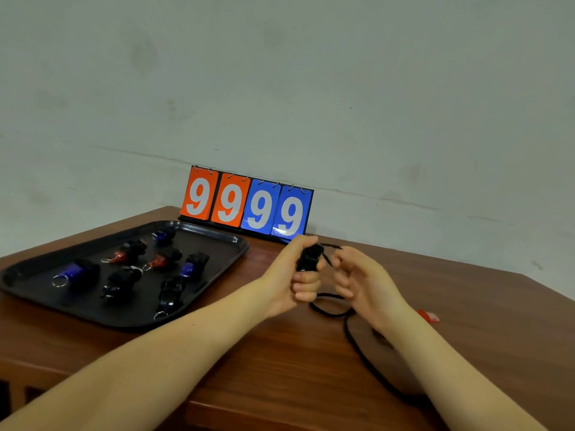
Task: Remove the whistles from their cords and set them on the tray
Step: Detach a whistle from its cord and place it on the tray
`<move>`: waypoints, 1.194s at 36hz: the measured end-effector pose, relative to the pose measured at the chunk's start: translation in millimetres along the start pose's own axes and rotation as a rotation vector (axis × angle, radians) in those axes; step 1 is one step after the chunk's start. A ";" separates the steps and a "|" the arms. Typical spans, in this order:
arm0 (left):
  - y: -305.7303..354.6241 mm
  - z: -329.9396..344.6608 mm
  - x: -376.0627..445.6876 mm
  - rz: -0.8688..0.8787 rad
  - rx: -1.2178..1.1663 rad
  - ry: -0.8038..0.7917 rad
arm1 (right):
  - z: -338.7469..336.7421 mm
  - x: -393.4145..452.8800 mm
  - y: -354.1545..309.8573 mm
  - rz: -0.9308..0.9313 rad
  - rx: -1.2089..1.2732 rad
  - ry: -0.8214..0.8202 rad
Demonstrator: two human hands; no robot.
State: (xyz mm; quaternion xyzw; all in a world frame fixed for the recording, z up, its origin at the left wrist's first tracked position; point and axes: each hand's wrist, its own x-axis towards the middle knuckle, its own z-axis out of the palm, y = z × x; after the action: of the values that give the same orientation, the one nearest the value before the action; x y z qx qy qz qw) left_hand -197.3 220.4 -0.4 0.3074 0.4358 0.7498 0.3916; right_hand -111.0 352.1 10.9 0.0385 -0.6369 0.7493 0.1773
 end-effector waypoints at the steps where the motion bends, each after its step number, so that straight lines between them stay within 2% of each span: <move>1: -0.4 -1.2 -0.3 -0.001 -0.019 0.010 | 0.3 0.0 0.9 -0.046 -0.157 0.030; 5: -3.0 -5.0 -1.8 -0.028 -0.089 0.053 | 4.6 -3.6 1.4 -0.200 -0.483 0.112; 10: -1.7 -3.7 -3.8 -0.076 -0.157 0.051 | 3.4 -6.9 8.0 -0.401 -0.945 0.113; 13: 0.1 -4.5 -3.0 -0.127 -0.103 0.054 | -3.4 -6.1 9.5 -0.451 -1.175 0.091; 15: 0.9 -5.3 -1.9 -0.135 -0.024 0.084 | -5.5 -7.8 9.3 -0.460 -1.235 0.064; 19: 2.6 -0.7 -1.7 -0.043 0.226 0.143 | -6.8 -9.8 8.6 -0.460 -1.278 0.055; 24: 4.0 1.7 0.6 0.043 0.421 0.255 | -3.0 -10.1 6.8 -0.527 -1.291 0.140; 30: 5.6 4.2 0.8 -0.007 0.397 0.249 | -2.4 -11.7 6.3 -0.689 -1.261 0.222; 33: 4.7 7.0 2.0 0.022 0.399 0.271 | -0.5 -12.3 5.3 -0.750 -1.176 0.271; 37: 4.9 7.7 4.1 0.071 0.432 0.309 | 3.5 -11.4 6.4 -0.697 -1.053 0.293; 43: 5.0 8.2 1.6 -0.019 0.354 0.205 | 3.6 -9.9 9.9 -0.614 -1.008 0.282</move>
State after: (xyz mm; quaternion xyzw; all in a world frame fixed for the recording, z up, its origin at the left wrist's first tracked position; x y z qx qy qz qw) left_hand -193.1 223.6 7.8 0.2893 0.6011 0.6852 0.2922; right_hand -105.5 345.2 -0.5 0.0323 -0.8435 0.2679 0.4644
